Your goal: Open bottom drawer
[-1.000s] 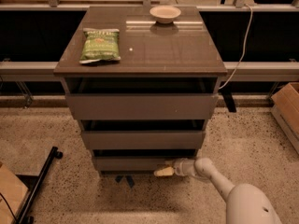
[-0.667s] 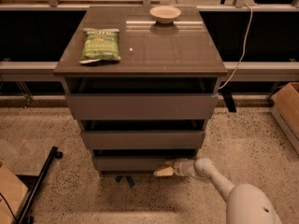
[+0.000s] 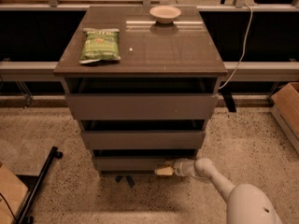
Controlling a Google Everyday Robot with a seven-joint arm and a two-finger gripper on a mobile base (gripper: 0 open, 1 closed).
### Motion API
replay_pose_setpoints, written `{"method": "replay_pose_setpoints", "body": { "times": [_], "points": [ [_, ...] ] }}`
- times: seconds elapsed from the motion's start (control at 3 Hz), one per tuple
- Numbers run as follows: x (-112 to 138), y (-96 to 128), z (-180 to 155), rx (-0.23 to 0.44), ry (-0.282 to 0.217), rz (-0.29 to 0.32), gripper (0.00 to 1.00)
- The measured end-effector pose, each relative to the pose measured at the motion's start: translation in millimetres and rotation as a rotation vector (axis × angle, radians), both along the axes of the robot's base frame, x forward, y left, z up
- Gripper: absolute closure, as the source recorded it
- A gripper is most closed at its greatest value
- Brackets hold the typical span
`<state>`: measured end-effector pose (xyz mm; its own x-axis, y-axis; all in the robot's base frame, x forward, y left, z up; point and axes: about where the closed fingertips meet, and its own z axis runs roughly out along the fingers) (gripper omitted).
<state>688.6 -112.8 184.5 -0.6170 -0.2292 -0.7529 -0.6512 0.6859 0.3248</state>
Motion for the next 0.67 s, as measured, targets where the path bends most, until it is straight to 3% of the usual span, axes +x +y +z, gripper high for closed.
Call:
{"method": "replay_pose_setpoints", "body": {
  "times": [0.33,0.67],
  "points": [
    [0.0,0.0,0.0,0.000,0.000,0.000,0.50],
    [-0.1,0.0,0.1,0.000,0.000,0.000,0.73]
  ]
}}
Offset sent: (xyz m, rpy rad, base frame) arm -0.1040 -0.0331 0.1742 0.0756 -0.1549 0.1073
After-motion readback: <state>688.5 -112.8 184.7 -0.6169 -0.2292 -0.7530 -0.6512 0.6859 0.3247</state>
